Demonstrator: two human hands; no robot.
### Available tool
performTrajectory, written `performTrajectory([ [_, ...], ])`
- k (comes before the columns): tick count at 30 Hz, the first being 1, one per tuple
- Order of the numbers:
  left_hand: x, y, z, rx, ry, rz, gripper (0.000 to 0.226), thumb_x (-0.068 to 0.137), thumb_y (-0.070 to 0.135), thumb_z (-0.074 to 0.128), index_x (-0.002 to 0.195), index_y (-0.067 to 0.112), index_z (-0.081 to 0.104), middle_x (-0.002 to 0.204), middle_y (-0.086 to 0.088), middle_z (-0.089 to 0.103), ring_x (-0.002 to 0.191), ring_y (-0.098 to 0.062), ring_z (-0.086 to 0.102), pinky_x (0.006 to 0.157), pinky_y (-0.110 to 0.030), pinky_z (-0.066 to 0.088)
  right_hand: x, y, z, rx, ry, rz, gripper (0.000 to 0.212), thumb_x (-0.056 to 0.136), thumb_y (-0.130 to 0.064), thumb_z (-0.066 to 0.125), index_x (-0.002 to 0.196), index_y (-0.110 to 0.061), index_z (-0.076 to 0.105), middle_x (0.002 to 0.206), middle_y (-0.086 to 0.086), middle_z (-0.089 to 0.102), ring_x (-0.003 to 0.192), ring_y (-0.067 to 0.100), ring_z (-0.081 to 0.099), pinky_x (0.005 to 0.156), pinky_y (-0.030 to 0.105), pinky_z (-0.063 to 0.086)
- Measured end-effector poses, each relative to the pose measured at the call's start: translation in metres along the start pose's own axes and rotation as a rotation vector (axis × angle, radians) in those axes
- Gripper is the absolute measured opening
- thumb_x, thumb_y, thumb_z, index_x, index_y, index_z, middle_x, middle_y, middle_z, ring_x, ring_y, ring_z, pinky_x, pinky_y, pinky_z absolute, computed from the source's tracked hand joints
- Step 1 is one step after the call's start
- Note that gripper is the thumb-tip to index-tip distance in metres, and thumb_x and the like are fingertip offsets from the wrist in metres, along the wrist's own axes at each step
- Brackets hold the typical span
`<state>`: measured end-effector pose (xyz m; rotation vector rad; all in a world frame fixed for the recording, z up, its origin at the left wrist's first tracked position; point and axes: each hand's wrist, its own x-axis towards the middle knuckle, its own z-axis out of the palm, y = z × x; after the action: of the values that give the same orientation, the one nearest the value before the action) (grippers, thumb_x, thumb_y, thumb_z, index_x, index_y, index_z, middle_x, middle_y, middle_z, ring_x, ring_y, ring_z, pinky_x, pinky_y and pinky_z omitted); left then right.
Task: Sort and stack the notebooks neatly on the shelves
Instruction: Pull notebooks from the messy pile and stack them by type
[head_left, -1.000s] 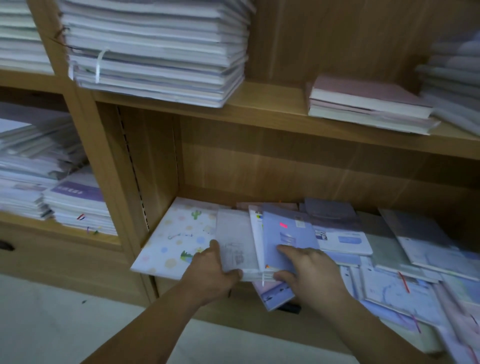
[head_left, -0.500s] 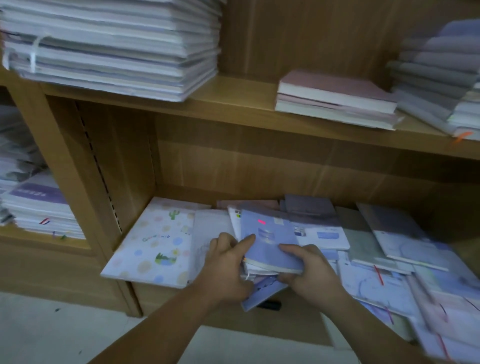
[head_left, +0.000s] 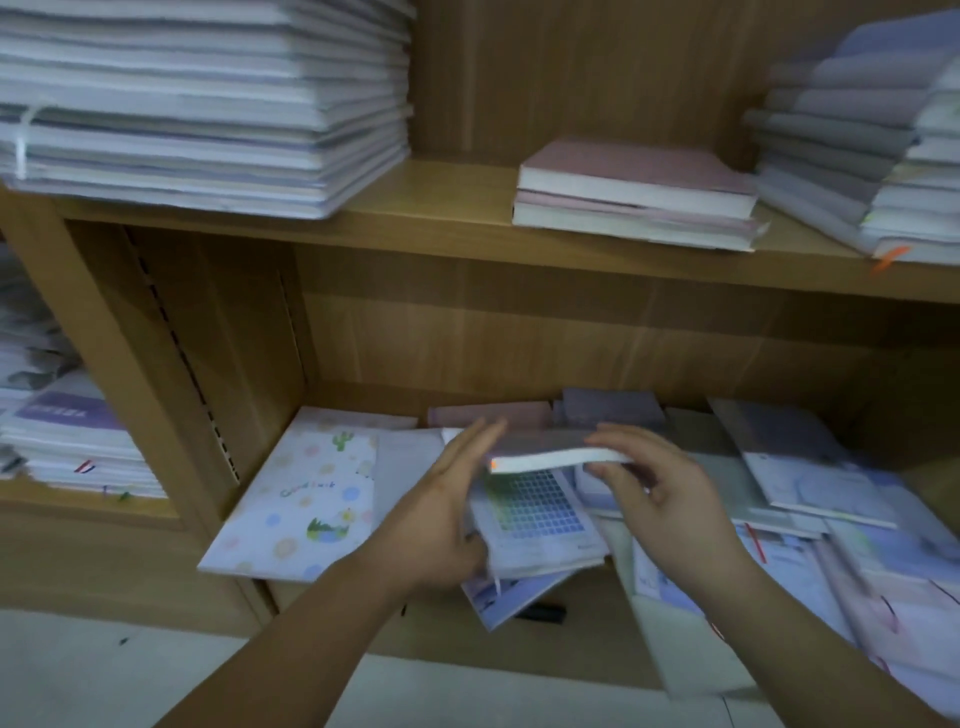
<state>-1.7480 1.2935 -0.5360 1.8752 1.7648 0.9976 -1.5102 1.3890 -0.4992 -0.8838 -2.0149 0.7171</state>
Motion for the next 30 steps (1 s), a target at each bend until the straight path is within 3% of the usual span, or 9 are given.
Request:
performTrajectory([
  [3, 0.003, 0.017, -0.007, -0.108, 0.178, -0.059, 0.075, 0.098, 0.021, 0.064, 0.153, 0.051, 0.024, 0.156, 0.03, 0.029, 0.14, 0.017, 0.026, 0.114, -0.016, 0.035, 0.001, -0.033, -0.014, 0.066, 0.14, -0.042, 0.029, 0.098, -0.009, 0.064, 0.111, -0.034, 0.068, 0.111, -0.018, 0.07, 0.102, 0.002, 0.066, 0.079, 0.012, 0.049],
  [6, 0.0, 0.031, -0.018, -0.115, 0.374, -0.048, 0.032, 0.1, 0.039, 0.06, 0.126, 0.053, 0.05, 0.123, 0.027, 0.062, 0.113, 0.004, 0.058, 0.084, -0.018, 0.051, -0.007, -0.067, -0.024, 0.081, 0.166, -0.04, 0.026, 0.096, -0.023, 0.066, 0.112, -0.043, 0.061, 0.107, -0.033, 0.063, 0.097, -0.004, 0.061, 0.071, 0.009, 0.047],
  [9, -0.017, 0.048, -0.026, -0.189, 0.306, -0.026, 0.016, 0.101, 0.04, 0.058, 0.117, 0.042, 0.059, 0.109, 0.021, 0.069, 0.1, 0.001, 0.066, 0.078, -0.024, 0.057, -0.011, -0.079, -0.025, 0.272, 0.285, 0.124, 0.055, 0.094, -0.034, 0.068, 0.139, -0.047, 0.04, 0.111, -0.034, 0.061, 0.099, -0.012, 0.061, 0.07, 0.007, 0.05],
  [12, -0.033, 0.065, -0.02, -0.429, 0.274, -0.118, 0.014, 0.101, 0.032, 0.061, 0.115, 0.031, 0.064, 0.11, 0.017, 0.073, 0.101, -0.004, 0.07, 0.08, -0.028, 0.059, -0.016, -0.064, -0.011, 0.393, 0.17, 0.381, 0.077, 0.092, -0.034, 0.074, 0.154, -0.037, 0.027, 0.103, -0.018, 0.074, 0.099, 0.001, 0.07, 0.079, 0.03, 0.06],
  [14, -0.036, 0.066, -0.016, -0.535, 0.318, -0.212, 0.016, 0.101, 0.029, 0.061, 0.116, 0.027, 0.066, 0.112, 0.011, 0.075, 0.1, -0.008, 0.072, 0.079, -0.029, 0.06, -0.02, -0.051, 0.002, 0.418, 0.012, 0.514, 0.059, 0.094, -0.028, 0.072, 0.147, -0.024, 0.047, 0.11, -0.005, 0.076, 0.102, 0.02, 0.072, 0.084, 0.047, 0.06],
  [19, -0.032, 0.064, -0.017, -0.59, 0.204, -0.329, 0.021, 0.101, 0.04, 0.058, 0.113, 0.028, 0.07, 0.103, 0.005, 0.077, 0.092, -0.013, 0.074, 0.072, -0.036, 0.063, -0.023, -0.047, 0.008, 0.615, -0.122, 0.649, 0.03, 0.097, -0.012, 0.066, 0.126, -0.02, 0.061, 0.114, 0.005, 0.073, 0.092, 0.033, 0.073, 0.059, 0.041, 0.058],
  [22, -0.023, 0.045, -0.017, -0.199, 0.191, -0.28, 0.025, 0.107, 0.036, 0.048, 0.12, 0.031, 0.068, 0.117, 0.006, 0.072, 0.108, -0.014, 0.065, 0.085, -0.027, 0.054, -0.017, -0.038, -0.001, 0.653, 0.006, 0.678, 0.024, 0.101, -0.008, 0.06, 0.123, -0.017, 0.057, 0.115, 0.009, 0.069, 0.082, 0.034, 0.073, 0.049, 0.041, 0.058],
  [27, -0.018, 0.001, -0.001, 0.482, -0.416, -0.225, 0.09, 0.087, 0.026, 0.066, 0.157, 0.053, 0.015, 0.171, 0.008, -0.008, 0.156, -0.026, -0.01, 0.127, -0.05, 0.007, -0.008, -0.015, -0.016, 0.444, 0.201, 0.643, 0.033, 0.104, -0.009, 0.053, 0.132, -0.026, 0.052, 0.119, 0.008, 0.064, 0.084, 0.036, 0.07, 0.045, 0.04, 0.057],
  [30, -0.009, -0.006, 0.006, 0.636, -0.372, -0.049, 0.075, 0.091, 0.037, 0.068, 0.154, 0.05, 0.03, 0.171, 0.009, 0.007, 0.157, -0.024, -0.012, 0.125, -0.051, -0.002, -0.008, -0.003, -0.023, 0.376, 0.19, 0.621, 0.035, 0.105, -0.013, 0.051, 0.136, -0.031, 0.052, 0.119, 0.002, 0.066, 0.088, 0.031, 0.07, 0.049, 0.04, 0.058],
])
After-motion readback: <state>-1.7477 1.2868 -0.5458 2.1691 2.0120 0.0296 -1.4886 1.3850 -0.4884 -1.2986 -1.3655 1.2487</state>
